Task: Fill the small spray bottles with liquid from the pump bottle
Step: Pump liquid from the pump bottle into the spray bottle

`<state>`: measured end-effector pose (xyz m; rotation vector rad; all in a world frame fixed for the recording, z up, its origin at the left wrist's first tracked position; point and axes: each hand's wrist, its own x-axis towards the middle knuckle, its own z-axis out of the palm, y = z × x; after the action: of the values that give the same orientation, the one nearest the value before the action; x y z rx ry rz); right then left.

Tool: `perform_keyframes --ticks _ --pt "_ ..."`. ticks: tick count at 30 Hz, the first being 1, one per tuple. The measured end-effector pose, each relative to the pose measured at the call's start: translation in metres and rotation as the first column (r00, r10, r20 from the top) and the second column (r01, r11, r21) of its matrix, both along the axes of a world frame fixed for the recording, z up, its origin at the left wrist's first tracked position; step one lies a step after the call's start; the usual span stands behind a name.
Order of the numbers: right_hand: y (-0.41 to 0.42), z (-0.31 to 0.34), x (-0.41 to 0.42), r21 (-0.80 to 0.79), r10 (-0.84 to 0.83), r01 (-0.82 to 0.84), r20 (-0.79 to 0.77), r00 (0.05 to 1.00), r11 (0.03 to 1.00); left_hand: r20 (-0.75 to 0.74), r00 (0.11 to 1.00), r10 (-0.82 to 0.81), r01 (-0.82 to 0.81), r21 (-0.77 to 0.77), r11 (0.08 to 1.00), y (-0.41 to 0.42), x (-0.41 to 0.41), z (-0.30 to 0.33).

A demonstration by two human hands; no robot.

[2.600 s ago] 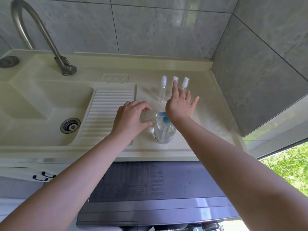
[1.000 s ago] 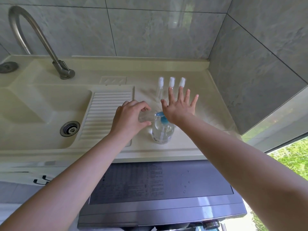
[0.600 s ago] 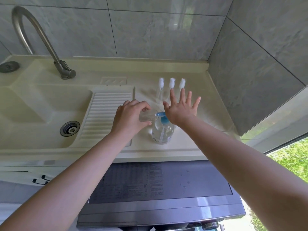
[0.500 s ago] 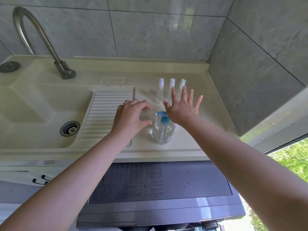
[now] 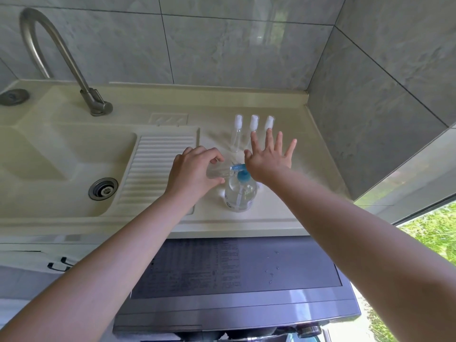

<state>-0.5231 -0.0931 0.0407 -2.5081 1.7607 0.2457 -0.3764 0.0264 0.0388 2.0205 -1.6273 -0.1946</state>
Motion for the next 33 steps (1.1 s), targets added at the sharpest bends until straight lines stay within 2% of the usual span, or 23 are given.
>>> perform_keyframes --ticks 8,13,19,25,33 --pt "0.0 0.0 0.0 -0.054 0.005 -0.002 0.054 0.999 0.999 0.022 1.0 -0.004 0.004 0.005 1.0 0.0 0.001 0.0" --pt "0.006 -0.005 -0.001 -0.002 0.001 -0.001 0.104 0.995 1.0 0.023 1.0 -0.005 0.005 -0.001 1.0 -0.001 0.001 0.0" --pt "0.007 -0.003 0.0 -0.043 0.023 -0.019 0.097 0.995 0.999 0.037 0.999 -0.007 0.008 -0.006 1.0 -0.001 -0.001 0.001" --pt "0.01 -0.005 -0.002 0.038 -0.005 0.001 0.105 0.994 0.999 0.052 0.999 -0.004 0.004 -0.001 1.0 -0.003 -0.002 0.002" --pt "0.012 -0.007 -0.004 0.036 -0.019 0.015 0.106 0.994 0.999 0.03 1.0 0.004 -0.003 -0.011 1.0 -0.002 0.0 -0.001"
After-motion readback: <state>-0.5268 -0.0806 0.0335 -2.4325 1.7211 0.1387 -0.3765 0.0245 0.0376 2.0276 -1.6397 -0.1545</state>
